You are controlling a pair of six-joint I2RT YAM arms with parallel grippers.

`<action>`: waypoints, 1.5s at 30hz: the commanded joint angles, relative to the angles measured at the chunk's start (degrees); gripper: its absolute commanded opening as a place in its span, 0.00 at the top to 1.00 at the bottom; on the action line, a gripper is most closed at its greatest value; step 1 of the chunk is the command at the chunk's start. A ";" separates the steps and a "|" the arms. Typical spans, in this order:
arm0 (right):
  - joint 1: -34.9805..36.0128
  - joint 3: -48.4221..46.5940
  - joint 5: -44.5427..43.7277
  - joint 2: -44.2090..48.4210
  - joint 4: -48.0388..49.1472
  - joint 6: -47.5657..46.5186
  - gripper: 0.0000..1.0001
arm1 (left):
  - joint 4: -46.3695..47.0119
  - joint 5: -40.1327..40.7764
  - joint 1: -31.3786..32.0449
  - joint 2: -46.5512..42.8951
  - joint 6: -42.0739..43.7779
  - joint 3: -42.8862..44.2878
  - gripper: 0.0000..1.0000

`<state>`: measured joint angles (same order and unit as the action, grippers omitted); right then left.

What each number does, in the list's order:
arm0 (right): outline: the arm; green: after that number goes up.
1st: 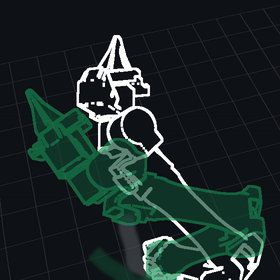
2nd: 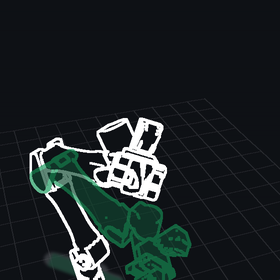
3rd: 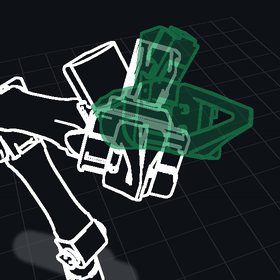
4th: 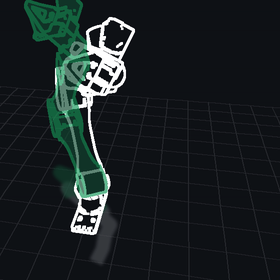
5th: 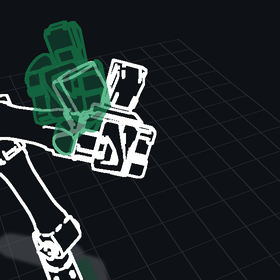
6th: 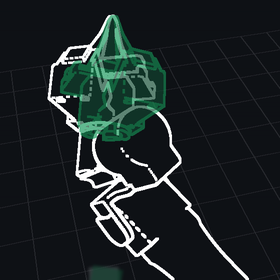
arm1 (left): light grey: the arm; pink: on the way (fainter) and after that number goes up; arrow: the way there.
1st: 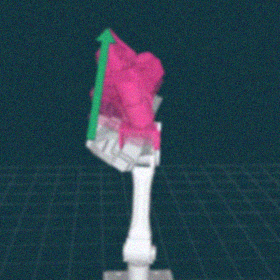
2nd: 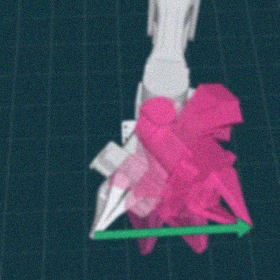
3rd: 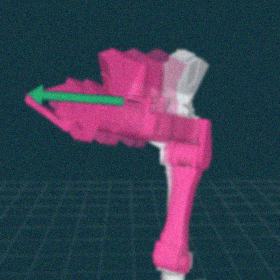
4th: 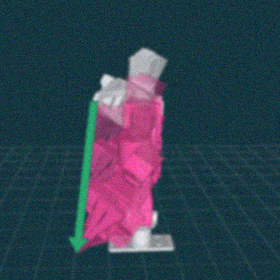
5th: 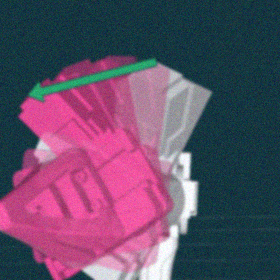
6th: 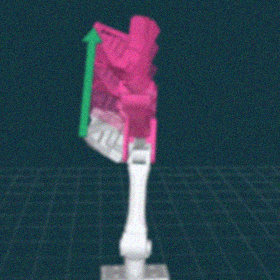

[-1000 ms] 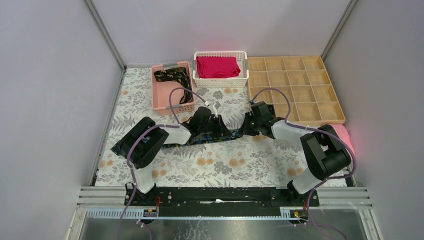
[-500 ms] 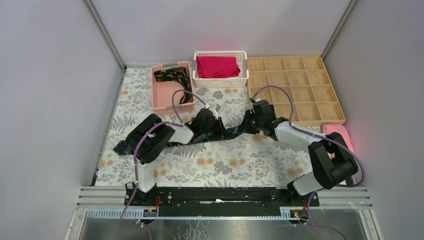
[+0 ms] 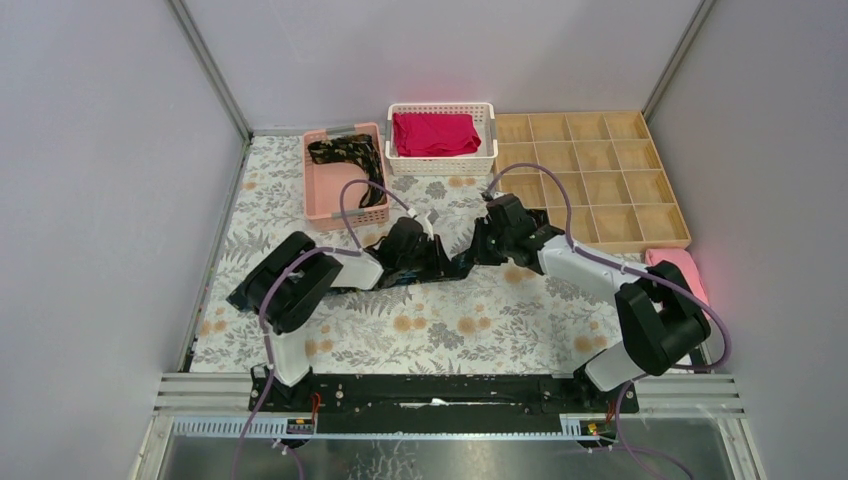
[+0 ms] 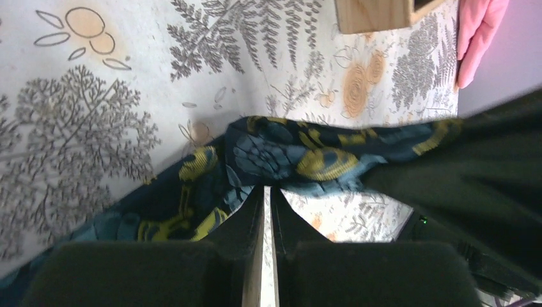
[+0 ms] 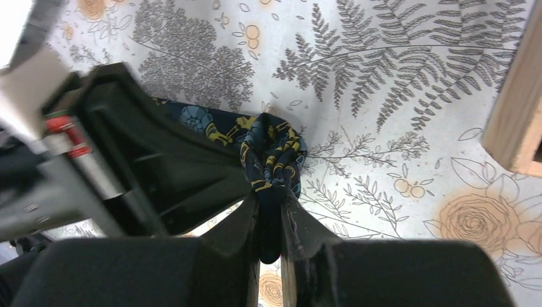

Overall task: Roll the ties
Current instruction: Roll the tie at the center of the board.

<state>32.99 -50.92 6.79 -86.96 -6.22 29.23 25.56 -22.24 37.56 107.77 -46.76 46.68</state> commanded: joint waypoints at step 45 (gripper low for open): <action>8.76 -15.89 -5.56 -6.88 -15.19 -2.14 0.99 | 5.53 -1.37 -1.02 -2.34 0.14 -4.19 0.87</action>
<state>40.40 -63.70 0.89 -93.01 -20.88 27.16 26.24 -22.13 36.86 104.25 -45.78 43.53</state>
